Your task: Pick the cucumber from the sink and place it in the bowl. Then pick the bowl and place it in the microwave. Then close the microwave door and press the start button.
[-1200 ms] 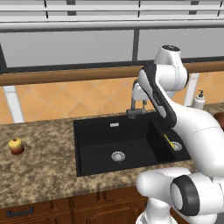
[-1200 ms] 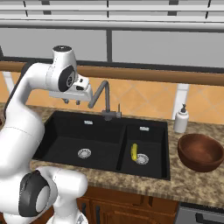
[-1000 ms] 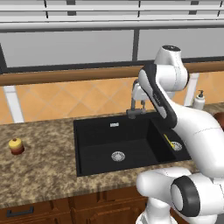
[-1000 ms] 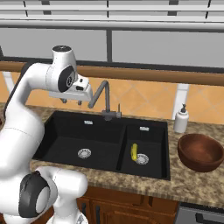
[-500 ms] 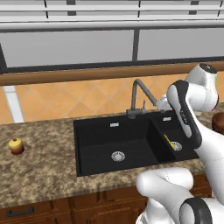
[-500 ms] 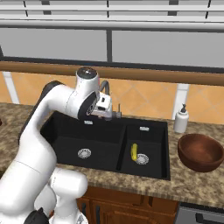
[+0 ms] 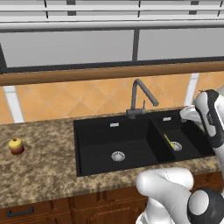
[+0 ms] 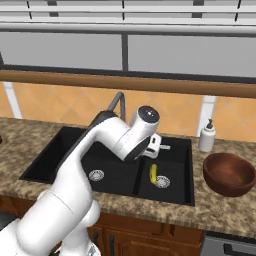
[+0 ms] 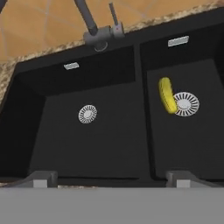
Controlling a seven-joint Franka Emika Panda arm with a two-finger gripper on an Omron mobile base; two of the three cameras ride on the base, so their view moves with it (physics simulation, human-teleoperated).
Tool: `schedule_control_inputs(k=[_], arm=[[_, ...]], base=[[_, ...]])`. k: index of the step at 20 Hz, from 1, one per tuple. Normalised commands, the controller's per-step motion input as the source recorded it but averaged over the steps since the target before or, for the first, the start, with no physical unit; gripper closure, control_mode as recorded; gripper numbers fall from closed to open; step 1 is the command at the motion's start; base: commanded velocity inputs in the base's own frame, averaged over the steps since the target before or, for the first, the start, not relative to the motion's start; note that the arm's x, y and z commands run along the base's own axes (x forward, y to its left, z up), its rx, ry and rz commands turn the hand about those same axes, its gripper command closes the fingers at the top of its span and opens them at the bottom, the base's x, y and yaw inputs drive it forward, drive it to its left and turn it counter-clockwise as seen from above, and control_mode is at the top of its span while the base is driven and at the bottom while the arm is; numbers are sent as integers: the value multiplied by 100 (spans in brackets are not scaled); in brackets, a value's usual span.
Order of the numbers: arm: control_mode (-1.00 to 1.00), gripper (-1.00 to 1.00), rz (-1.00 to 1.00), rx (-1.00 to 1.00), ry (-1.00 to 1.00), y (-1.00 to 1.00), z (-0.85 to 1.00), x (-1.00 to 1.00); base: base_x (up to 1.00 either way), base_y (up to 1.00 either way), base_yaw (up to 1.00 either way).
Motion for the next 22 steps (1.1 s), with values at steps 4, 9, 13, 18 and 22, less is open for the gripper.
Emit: schedule_control_inputs(k=[4,9,13,18,22], arm=[[-100,-100,-1,2,20,-52,-43,10],[-100,-100,0,0,18,-21,-60,30],[-100,-100,0,0,8,-11,-56,36],[-100,-100,0,0,0,-12,-43,41],[-100,-100,0,0,0,-17,-30,34]], base=[[0,0,0],[0,0,0],[0,0,0],[0,0,0],[0,0,0]])
